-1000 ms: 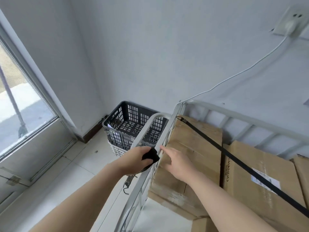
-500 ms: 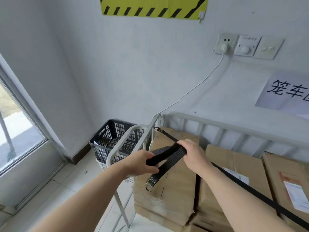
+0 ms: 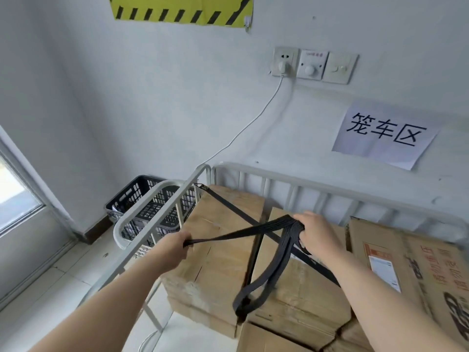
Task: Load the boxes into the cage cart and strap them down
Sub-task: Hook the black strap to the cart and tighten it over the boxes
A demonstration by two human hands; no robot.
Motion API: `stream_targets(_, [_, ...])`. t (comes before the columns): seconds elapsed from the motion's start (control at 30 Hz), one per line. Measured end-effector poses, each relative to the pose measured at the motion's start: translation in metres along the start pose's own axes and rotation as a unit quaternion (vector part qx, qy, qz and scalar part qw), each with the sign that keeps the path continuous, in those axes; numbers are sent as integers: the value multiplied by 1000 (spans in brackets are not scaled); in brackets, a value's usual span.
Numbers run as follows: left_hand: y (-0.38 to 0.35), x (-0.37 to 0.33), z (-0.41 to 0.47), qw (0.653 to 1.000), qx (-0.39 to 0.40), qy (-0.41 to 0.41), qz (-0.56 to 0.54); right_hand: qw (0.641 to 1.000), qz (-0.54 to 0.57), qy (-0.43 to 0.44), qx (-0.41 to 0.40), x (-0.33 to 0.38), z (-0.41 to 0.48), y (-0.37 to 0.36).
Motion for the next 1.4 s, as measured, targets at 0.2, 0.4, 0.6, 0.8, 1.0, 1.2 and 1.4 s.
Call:
stream_targets(0.2, [-4,9,-12,999,-2,36,-9,999,-13,-29,6,-21,0,-2])
stream_targets(0.4, [-10,22,-21,995,19,54,-81,998,-45,-38,3,-35,4,9])
stream_targets(0.6, [-13,13,-21,957,27,99,-272,994,-63,-80,-33,-45,13,25])
stream_targets(0.8, [-11,-8,-7,940,6,113,-321,997,-7,-83,-9,-33,18,36])
stream_targets(1.0, [-4,-36,3,940,-78,49,-329,991,79,-92,62,-19,8,32])
stream_targets(1.2, [-3,-77,4,907,-5,-19,-421,978,116,-106,134,-18,0,24])
stream_targets(1.4, [-13,-86,2,889,88,-48,-447,979,130,-112,106,-16,5,19])
Point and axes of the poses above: each hand's wrist, its own z-axis towards the middle knuckle, its own y-axis out of the back of the hand, x = y × z, the point moved 4 cm from there along z, towards the middle knuckle, and after that the axes turned 5 degrees about -y, right-handed, at the moved point
